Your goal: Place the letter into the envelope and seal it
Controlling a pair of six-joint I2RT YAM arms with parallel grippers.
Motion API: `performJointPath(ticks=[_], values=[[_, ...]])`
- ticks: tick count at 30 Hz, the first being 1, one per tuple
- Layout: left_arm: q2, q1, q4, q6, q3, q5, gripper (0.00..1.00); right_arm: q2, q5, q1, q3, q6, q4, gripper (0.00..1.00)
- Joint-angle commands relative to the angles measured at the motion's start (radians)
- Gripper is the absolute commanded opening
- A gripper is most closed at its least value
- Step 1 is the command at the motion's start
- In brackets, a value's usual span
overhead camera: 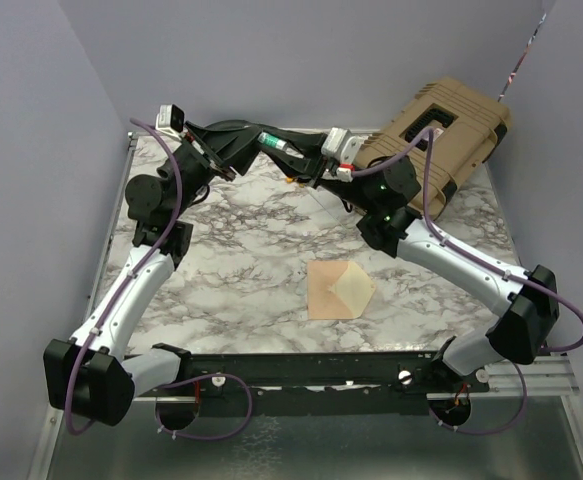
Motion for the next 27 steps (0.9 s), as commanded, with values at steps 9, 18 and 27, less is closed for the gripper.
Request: performJointPath(ticks=[9, 18, 27], values=[[-0.176, 0.005, -0.517, 0.609, -0.041, 0.004, 0.95, -0.059, 0.628, -0.006, 0.211, 0.360, -0.705, 0.01], [-0.280, -0.010, -0.646, 0.754, -0.265, 0.081, 0.86, -0.072, 0.675, -0.006, 0.159, 0.669, -1.420, 0.01], [0.006, -0.142, -0.731, 0.799, -0.359, -0.038, 0.50, -0.138, 0.519, -0.001, -0.214, 0.851, -1.459, 0.00]])
